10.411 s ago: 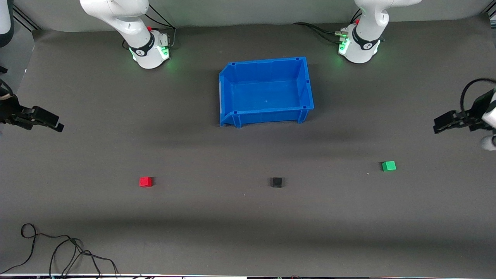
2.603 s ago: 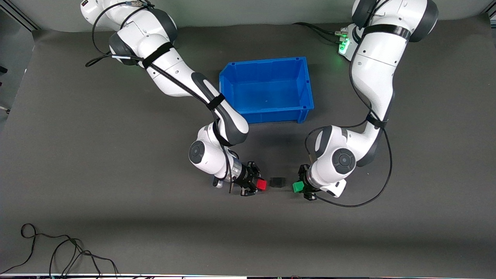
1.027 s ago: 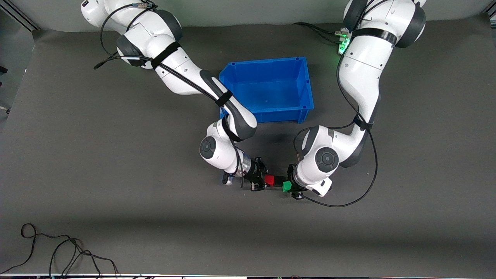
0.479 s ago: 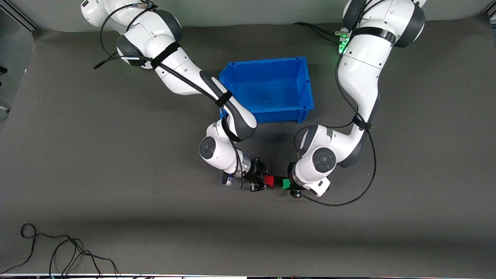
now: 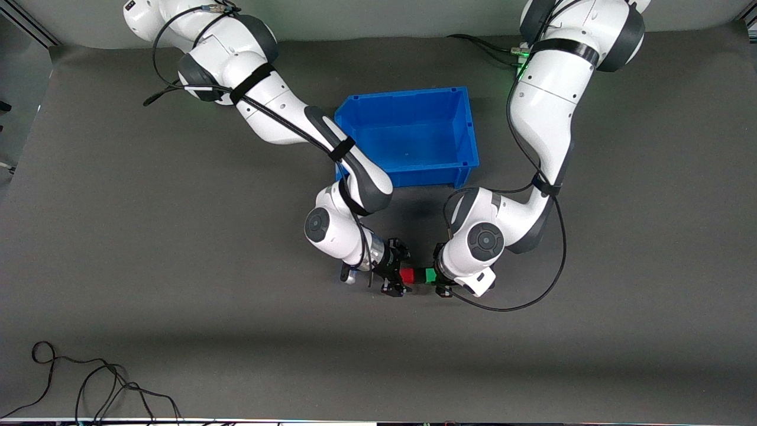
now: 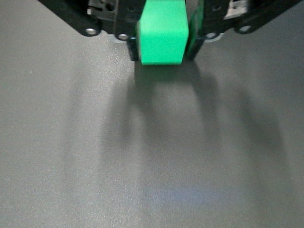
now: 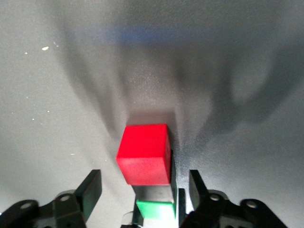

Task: Attach green and red cubes to black cube
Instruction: 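Press the red and green cubes against the black cube from both sides, then open both grippers and lift them away from the joined cubes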

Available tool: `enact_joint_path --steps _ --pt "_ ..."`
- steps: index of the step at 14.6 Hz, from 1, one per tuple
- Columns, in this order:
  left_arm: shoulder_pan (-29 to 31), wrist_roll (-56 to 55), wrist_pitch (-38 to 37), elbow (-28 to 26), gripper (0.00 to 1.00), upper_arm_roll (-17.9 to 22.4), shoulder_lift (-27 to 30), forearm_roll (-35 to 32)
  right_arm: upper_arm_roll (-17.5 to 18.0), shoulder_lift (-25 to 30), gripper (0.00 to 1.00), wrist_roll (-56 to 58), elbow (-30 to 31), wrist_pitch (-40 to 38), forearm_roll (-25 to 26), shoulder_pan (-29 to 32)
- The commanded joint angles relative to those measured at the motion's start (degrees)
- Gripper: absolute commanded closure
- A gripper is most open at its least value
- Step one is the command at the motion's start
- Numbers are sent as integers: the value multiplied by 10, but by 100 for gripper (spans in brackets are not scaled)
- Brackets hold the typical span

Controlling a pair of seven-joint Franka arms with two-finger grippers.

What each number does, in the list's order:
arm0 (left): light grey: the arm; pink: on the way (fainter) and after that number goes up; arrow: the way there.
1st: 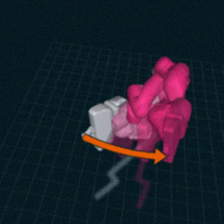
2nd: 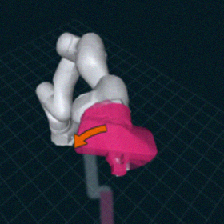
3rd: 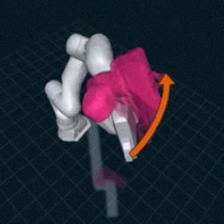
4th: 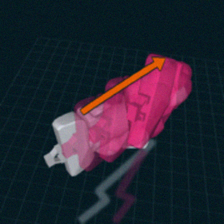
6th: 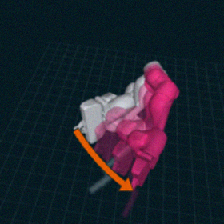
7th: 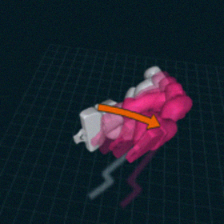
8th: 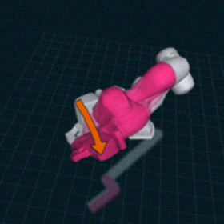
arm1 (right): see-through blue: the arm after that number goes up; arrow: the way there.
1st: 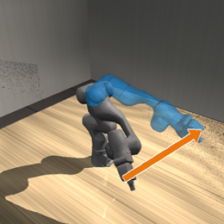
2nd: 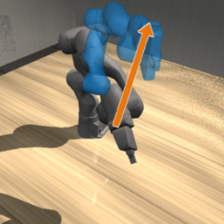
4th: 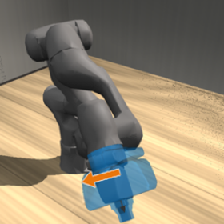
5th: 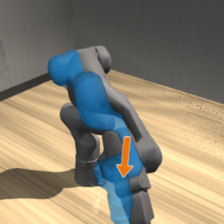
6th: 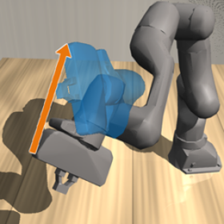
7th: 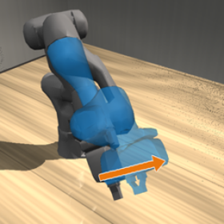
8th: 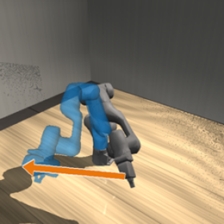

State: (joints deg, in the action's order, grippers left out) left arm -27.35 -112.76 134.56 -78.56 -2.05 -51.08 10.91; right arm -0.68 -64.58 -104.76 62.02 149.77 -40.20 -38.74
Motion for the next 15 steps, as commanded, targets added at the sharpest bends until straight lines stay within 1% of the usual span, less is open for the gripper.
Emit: enact_joint_path --steps 1,4,6,8,10,12,14,15 --pt "-7 6 -9 5 0 6 2 3 1 1 0 1 -8 6 5 -2" --pt "-4 7 -12 5 0 6 3 3 0 5 0 2 -7 2 3 3" --pt "3 22 -24 3 0 8 19 -2 0 14 0 2 -2 -11 4 16" --pt "15 58 -80 4 0 13 44 -2 -2 34 0 3 13 -38 9 34" --pt "40 105 -141 1 0 12 83 -3 -5 60 0 24 23 -83 11 54" --pt "67 165 -209 -4 0 13 127 -8 -5 87 0 79 30 -150 11 95" --pt "99 214 -236 -27 0 14 176 -55 -7 124 0 145 52 -210 12 126" --pt "114 254 -249 -33 0 13 193 -81 -16 147 0 178 71 -229 12 140"
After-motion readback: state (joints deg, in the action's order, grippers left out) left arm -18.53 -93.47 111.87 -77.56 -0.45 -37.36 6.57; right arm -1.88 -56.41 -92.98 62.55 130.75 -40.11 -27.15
